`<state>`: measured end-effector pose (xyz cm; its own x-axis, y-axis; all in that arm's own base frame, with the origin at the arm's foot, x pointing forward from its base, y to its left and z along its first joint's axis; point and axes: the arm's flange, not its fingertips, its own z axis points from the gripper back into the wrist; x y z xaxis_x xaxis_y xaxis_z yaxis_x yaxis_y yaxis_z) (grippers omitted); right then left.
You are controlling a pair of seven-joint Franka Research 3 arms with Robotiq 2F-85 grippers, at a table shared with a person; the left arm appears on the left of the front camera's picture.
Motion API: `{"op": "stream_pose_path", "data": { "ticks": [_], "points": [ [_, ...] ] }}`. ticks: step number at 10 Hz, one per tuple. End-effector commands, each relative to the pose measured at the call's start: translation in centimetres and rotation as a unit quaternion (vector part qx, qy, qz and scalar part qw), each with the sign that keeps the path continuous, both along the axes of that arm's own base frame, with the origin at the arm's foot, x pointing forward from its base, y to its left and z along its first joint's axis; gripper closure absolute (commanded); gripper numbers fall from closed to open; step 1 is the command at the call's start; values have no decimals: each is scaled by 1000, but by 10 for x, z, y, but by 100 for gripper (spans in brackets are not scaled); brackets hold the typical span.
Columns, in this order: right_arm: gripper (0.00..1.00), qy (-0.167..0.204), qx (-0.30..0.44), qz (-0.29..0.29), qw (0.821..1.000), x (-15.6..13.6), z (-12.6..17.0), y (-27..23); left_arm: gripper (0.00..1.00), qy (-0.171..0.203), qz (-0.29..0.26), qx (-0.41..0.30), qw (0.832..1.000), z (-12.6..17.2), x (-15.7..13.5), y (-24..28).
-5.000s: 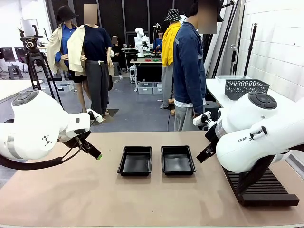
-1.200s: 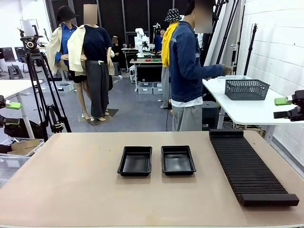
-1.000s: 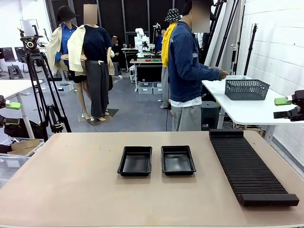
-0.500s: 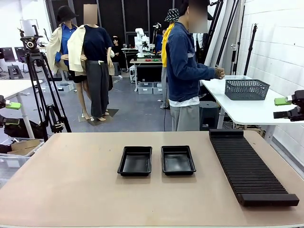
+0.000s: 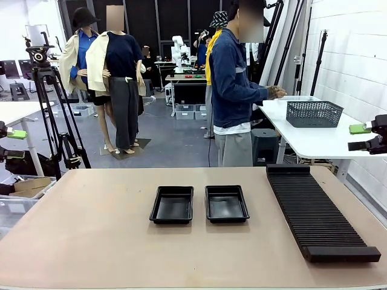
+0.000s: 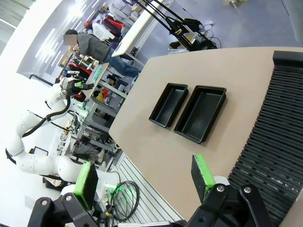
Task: Inspect and transfer BCBs to ESD trays.
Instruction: Pick up the Blank PCB from the PCB Rack and place it in the left ESD tray.
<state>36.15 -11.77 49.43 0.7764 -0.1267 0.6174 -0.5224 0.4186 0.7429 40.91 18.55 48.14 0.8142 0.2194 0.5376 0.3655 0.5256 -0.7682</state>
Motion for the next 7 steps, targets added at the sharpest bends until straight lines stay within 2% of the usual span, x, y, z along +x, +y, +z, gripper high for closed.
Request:
{"op": "stream_pose_path", "data": {
  "ticks": [1, 7],
  "points": [
    [0, -1, 5, 2, 1000, 0, -1, 0, 0, 1, -1, 0, 1000, 0, -3, 0],
    [0, -1, 5, 2, 1000, 0, -1, 0, 0, 1, -1, 0, 1000, 0, -3, 0]
  ]
}}
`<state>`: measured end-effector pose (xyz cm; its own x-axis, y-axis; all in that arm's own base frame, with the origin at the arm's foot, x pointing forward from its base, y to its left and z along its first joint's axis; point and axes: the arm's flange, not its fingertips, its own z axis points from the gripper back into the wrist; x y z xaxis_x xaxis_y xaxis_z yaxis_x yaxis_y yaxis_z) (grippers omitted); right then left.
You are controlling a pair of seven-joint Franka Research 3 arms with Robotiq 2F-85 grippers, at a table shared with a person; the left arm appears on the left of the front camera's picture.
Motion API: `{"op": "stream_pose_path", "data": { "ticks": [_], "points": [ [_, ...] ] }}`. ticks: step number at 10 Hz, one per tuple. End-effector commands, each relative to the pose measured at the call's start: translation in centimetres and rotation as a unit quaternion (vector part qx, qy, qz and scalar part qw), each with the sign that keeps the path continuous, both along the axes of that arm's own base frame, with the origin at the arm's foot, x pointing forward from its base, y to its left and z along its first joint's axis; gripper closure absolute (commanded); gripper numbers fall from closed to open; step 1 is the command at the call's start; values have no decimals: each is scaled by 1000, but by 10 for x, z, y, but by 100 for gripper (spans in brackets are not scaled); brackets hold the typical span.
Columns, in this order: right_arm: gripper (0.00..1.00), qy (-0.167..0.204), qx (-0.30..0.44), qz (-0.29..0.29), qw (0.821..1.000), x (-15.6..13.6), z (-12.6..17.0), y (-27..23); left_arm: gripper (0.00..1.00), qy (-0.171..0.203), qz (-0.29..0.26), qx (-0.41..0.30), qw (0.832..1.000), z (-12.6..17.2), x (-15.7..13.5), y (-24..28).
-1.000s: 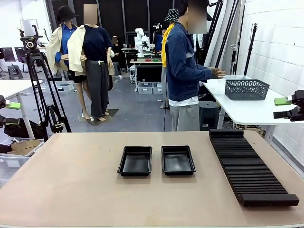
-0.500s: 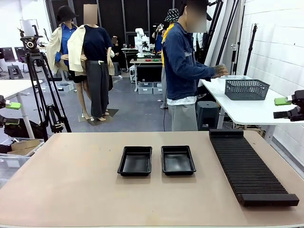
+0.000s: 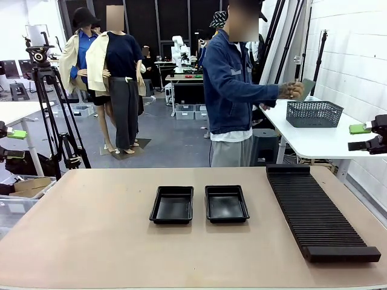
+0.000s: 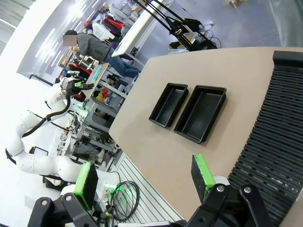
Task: Inspect and transfer BCBs to ESD trays.
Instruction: Pick up the Blank PCB from the PCB Rack and place it in the left ESD tray.
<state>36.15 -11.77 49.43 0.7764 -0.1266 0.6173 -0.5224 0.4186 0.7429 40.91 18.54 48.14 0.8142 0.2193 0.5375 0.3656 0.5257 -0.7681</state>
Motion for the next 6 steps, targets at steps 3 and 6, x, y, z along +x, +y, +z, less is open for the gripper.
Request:
{"op": "stream_pose_path", "data": {
  "ticks": [3, 6],
  "points": [
    [0, -1, 5, 2, 1000, 0, -1, 0, 0, 1, -1, 0, 1000, 0, -3, 0],
    [0, -1, 5, 2, 1000, 0, -1, 0, 0, 1, -1, 0, 1000, 0, -3, 0]
  ]
}}
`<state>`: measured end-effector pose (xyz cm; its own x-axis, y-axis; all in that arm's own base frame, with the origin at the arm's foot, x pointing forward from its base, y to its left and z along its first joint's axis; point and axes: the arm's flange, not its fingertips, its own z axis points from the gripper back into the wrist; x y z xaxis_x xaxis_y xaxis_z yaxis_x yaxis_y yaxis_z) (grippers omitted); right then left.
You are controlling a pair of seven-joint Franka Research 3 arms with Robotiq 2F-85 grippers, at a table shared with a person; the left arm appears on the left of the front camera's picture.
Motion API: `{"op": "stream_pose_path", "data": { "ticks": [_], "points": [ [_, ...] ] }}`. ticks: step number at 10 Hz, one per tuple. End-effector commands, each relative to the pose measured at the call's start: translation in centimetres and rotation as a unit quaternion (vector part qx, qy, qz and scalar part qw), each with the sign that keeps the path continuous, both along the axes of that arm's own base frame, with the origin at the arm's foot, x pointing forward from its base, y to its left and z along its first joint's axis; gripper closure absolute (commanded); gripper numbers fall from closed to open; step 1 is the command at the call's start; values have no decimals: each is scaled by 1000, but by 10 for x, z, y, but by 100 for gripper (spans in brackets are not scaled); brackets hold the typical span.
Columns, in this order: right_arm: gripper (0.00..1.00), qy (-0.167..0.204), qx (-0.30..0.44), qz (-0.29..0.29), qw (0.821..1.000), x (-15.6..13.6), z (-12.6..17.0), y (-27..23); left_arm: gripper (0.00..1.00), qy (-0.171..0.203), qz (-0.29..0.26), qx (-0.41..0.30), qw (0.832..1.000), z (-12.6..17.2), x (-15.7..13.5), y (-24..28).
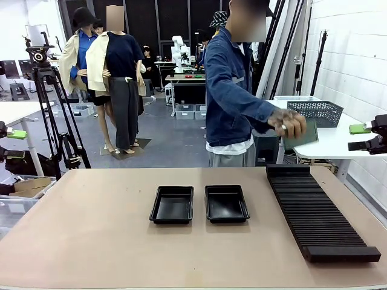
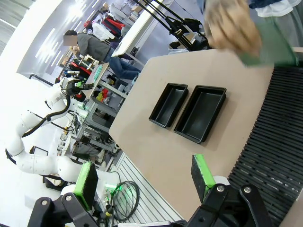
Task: Inspect and transfer BCBs to ESD trays.
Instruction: Pick up the Blank PCB from the PCB Rack and place it in the left ESD tray.
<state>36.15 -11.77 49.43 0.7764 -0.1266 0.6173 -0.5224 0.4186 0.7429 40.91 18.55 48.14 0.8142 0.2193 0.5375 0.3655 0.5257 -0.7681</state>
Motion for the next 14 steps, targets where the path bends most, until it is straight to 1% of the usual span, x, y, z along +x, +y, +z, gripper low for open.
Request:
{"op": "stream_pose_path", "data": {
  "ticks": [1, 14],
  "points": [
    [0, -1, 5, 2, 1000, 0, -1, 0, 0, 1, -1, 0, 1000, 0, -3, 0],
    [0, -1, 5, 2, 1000, 0, -1, 0, 0, 1, -1, 0, 1000, 0, -3, 0]
  ]
}}
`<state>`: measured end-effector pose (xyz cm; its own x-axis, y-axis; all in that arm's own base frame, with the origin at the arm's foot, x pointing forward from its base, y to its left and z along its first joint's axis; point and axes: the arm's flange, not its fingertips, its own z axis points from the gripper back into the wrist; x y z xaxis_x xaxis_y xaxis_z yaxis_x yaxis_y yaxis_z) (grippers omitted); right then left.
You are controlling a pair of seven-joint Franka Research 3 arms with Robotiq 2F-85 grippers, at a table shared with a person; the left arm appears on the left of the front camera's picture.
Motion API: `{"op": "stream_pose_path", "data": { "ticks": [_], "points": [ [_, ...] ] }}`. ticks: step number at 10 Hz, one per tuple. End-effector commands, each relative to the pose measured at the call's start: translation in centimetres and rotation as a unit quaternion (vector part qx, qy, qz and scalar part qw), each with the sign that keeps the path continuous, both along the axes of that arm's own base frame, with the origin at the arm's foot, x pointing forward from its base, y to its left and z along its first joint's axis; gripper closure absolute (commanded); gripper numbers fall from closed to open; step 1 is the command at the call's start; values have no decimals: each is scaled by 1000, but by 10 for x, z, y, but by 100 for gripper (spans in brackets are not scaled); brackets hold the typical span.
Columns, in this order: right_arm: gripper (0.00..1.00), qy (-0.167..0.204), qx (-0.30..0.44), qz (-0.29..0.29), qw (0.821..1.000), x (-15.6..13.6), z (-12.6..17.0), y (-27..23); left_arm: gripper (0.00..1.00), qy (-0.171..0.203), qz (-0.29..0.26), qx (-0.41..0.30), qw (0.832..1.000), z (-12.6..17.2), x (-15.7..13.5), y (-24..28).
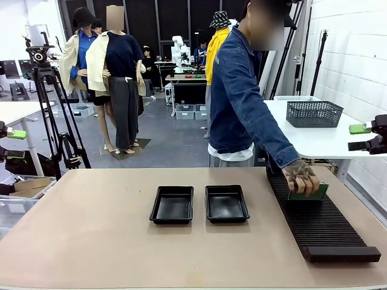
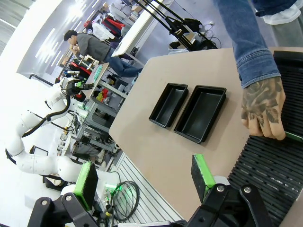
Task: Inspect and transfer BCBs to ESD trays.
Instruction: Pick up the Blank PCB from the PCB Rack and place it in the left ESD tray.
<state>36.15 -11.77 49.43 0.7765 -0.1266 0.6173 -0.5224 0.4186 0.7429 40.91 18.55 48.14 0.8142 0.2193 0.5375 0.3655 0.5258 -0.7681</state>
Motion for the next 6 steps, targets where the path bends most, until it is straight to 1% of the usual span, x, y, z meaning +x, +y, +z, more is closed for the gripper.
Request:
{"op": "stream_pose_path", "data": {
  "ticks": [1, 6],
  "points": [
    [0, -1, 5, 2, 1000, 0, -1, 0, 0, 1, -1, 0, 1000, 0, -3, 0],
    [0, -1, 5, 2, 1000, 0, -1, 0, 0, 1, -1, 0, 1000, 0, -3, 0]
  ]
}}
